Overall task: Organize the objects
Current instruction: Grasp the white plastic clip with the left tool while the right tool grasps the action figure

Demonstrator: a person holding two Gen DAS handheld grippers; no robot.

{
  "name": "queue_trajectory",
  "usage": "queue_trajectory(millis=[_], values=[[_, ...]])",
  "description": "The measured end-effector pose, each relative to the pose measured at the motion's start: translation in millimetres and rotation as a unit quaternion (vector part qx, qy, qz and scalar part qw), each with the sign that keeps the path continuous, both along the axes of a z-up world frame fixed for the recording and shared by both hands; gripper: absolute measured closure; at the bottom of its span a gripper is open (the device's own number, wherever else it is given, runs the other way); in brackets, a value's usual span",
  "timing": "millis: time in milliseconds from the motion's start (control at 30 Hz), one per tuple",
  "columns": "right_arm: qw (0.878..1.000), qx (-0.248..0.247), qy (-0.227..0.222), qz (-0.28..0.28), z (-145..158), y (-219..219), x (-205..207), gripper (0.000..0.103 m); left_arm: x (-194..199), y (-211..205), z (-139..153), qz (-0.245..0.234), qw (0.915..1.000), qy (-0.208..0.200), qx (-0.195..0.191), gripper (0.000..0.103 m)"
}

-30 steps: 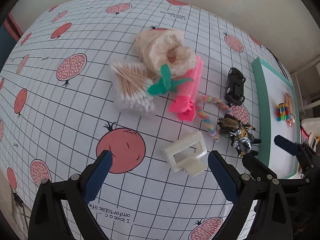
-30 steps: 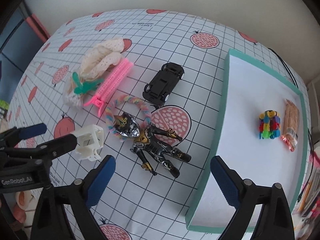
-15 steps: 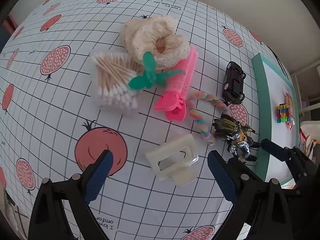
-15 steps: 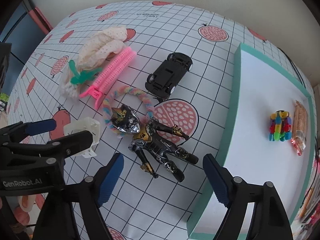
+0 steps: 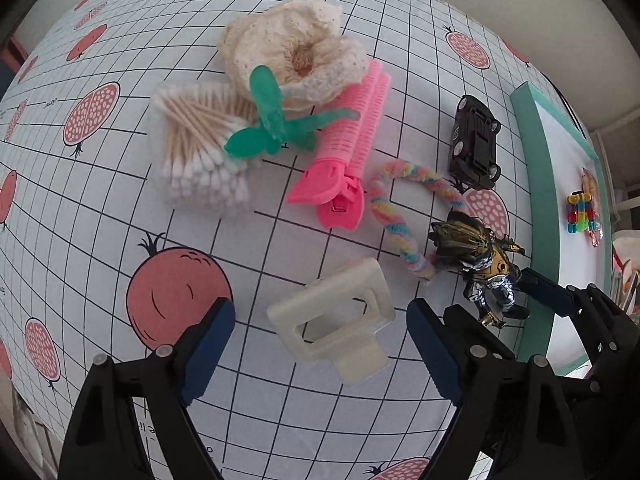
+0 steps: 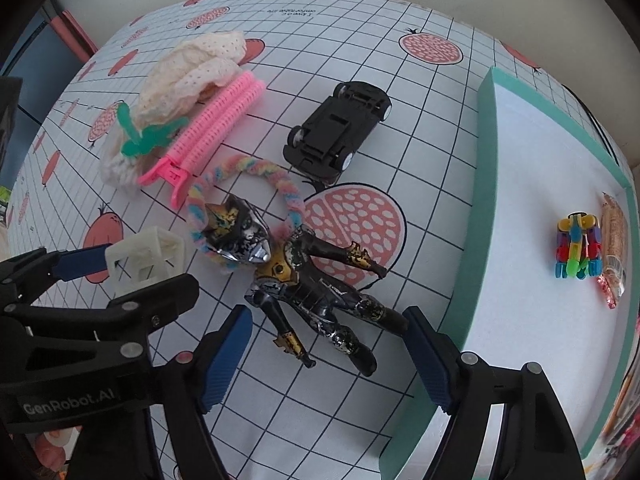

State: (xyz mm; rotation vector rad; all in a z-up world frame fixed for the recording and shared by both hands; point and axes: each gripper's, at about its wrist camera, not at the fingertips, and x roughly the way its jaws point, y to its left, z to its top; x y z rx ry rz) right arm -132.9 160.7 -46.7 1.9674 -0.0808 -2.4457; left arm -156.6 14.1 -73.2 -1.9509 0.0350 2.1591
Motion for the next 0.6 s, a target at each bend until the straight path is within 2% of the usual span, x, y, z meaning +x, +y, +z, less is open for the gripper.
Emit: queue_trajectory(millis=[300, 367, 500, 600], values=[[1.0, 0.011, 0.006, 0.01, 1.1, -0.9, -4.2, 0.026, 0.6, -0.6, -4.5, -0.001, 1.0, 0.003, -0.005, 0.015], [1.0, 0.014, 0.006, 0.01, 2.1, -0.1, -4.8, 0.032, 1.3, -0.8, -3.5, -0.004, 1.0, 0.007, -0.005, 0.027], [1.0, 0.011, 0.008, 0.003, 4.7, 3.9, -6.5, 0.036, 1.5, -5.0, -3.5, 0.0, 1.0, 0.01, -0.002, 0.032], [1.0, 0.014, 0.009, 0.005, 6.0, 4.2, -7.8, 0.038, 1.4, -8.7, -3.5, 0.003, 0.9999, 0.013, -0.002, 0.041]])
